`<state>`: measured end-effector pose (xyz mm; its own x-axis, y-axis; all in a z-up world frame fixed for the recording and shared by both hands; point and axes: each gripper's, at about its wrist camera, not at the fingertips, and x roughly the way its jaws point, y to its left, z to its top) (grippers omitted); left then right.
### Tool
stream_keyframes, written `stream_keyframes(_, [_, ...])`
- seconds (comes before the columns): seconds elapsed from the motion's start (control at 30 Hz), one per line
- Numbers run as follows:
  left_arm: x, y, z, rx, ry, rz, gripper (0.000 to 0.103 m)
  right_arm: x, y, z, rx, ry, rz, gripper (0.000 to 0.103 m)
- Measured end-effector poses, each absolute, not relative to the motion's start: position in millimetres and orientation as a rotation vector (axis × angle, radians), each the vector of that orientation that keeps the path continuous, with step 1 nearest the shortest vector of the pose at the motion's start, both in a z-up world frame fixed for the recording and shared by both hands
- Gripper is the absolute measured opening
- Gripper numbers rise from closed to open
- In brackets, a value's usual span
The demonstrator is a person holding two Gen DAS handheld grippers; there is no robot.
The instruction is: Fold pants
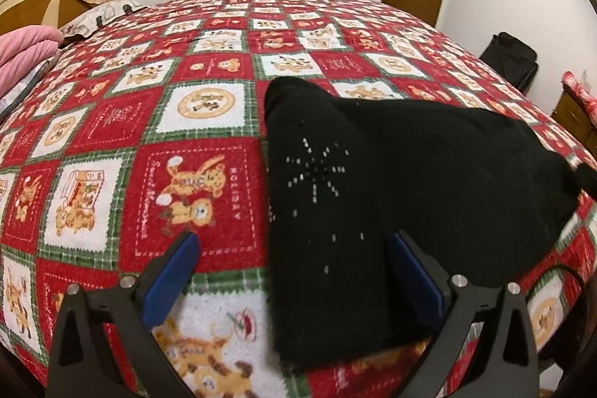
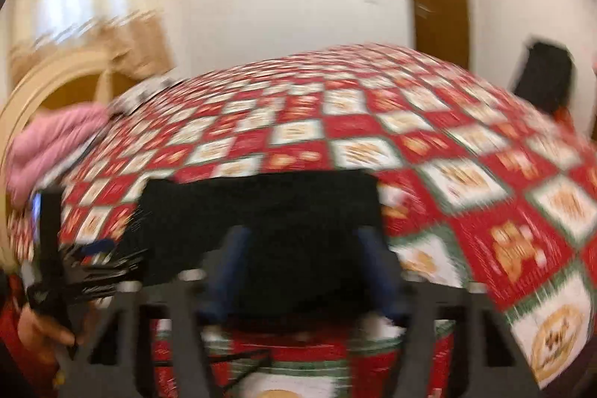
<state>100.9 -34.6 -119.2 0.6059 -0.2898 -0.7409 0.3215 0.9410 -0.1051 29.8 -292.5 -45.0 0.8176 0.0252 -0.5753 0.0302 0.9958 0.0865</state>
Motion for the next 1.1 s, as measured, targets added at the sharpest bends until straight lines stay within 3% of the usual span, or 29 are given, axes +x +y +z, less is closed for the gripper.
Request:
stream_keyframes(0.07, [92.5,-28.9,-121.6,0.053,0.842,-0.37,0.103,40.7,-263.9,-39.9,0.05,0.622,0.122,0.041])
stream_keyframes(0.33, [68.1,-16.6,-127.6,0.05,0.815,-0.402,0.103,140.1,-162.0,-48.9,-0.005,0.773,0.477,0.039])
stream_keyframes(0.47, [67.1,-18.6,-127.6,0.045,0.793,-0.393,0.103,197.4,-122.5,-80.9,-0.044,0.922,0.498,0.022])
stream_keyframes(0.73, [41.1,-50.7,-133.2,0.25,0.724,-0.537,0.102,248.4,-108.1,-109.0,-0.011,1.062,0.486,0.022])
stream_keyframes(0.9, [42.3,-34.5,-129.3,0.206,0.754,-0.574,0.102,229.7,-148.1,-78.5,0.262,0.924,0.581,0.022])
stream_keyframes(1.0, [48.4,-13.1,-121.1,0.114,0.771,-0.574,0.102,194.1,-193.2,-53.3,0.386,0.793,0.57,0.031])
stream_keyframes(1.07, [55.3,-1.5,-107.9,0.045,0.759,-0.559,0.102,167.3,-226.1,-47.9,0.424,0.764,0.499,0.054])
stream_keyframes(1.1, [58.9,1.2,-100.9,0.021,0.75,-0.551,0.101,154.0,-241.3,-47.7,0.431,0.759,0.452,0.054])
